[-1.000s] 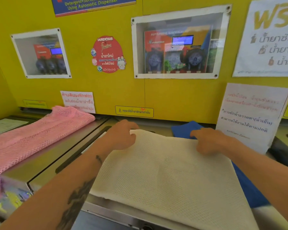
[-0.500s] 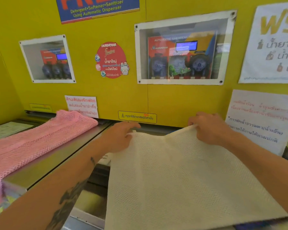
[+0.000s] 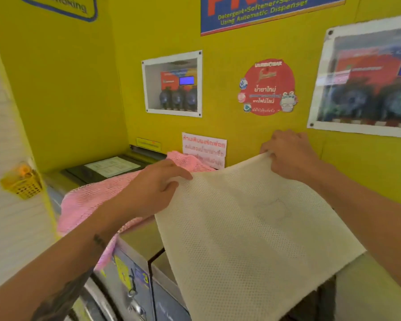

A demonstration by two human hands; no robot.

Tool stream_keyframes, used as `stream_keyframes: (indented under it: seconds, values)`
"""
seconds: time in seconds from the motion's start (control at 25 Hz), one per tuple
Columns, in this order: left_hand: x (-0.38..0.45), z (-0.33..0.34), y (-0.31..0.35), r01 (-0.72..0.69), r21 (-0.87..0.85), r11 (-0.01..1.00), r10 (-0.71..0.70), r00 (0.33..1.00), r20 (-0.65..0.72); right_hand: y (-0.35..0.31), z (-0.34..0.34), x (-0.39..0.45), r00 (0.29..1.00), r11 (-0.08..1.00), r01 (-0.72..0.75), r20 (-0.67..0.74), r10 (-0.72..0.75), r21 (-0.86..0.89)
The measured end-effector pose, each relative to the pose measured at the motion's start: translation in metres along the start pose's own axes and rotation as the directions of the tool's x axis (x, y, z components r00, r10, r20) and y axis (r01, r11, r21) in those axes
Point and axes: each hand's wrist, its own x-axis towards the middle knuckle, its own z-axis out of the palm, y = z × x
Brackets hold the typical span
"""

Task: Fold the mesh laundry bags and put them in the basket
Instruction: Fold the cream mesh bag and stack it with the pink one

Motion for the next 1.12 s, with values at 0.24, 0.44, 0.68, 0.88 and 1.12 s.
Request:
stream_keyframes:
  seconds: [0.24,0.44,0.68,0.88,1.12]
  values:
    - [-0.027,-0.030,-0.122,0.113,-0.009,0.994,-0.113,0.980,-0.165,-0.118,0.053,0.102,0.987,0.988,0.075,-0.152,-0.054,0.135]
    - [-0.034,-0.045,-0.190,0.160,-0.116,0.980,-0.185,0.951,-0.246,-0.176,0.075,0.158,0.974,0.991,0.124,-0.199,-0.111,0.056]
    - [-0.046,-0.034,-0.251,0.314,-0.110,0.943,-0.332,0.876,-0.350,-0.227,0.104,0.197,0.998,0.988,0.053,-0.047,-0.046,0.142]
    - [-0.071,-0.004,-0.287,0.482,-0.019,0.876,-0.466,0.836,-0.288,-0.254,0.143,0.158,0.854,0.940,0.011,0.485,-0.186,0.341]
    - [-0.069,-0.002,-0.297,0.505,-0.043,0.862,-0.490,0.811,-0.320,-0.251,0.159,0.133,0.735,0.941,-0.008,0.640,-0.224,0.338]
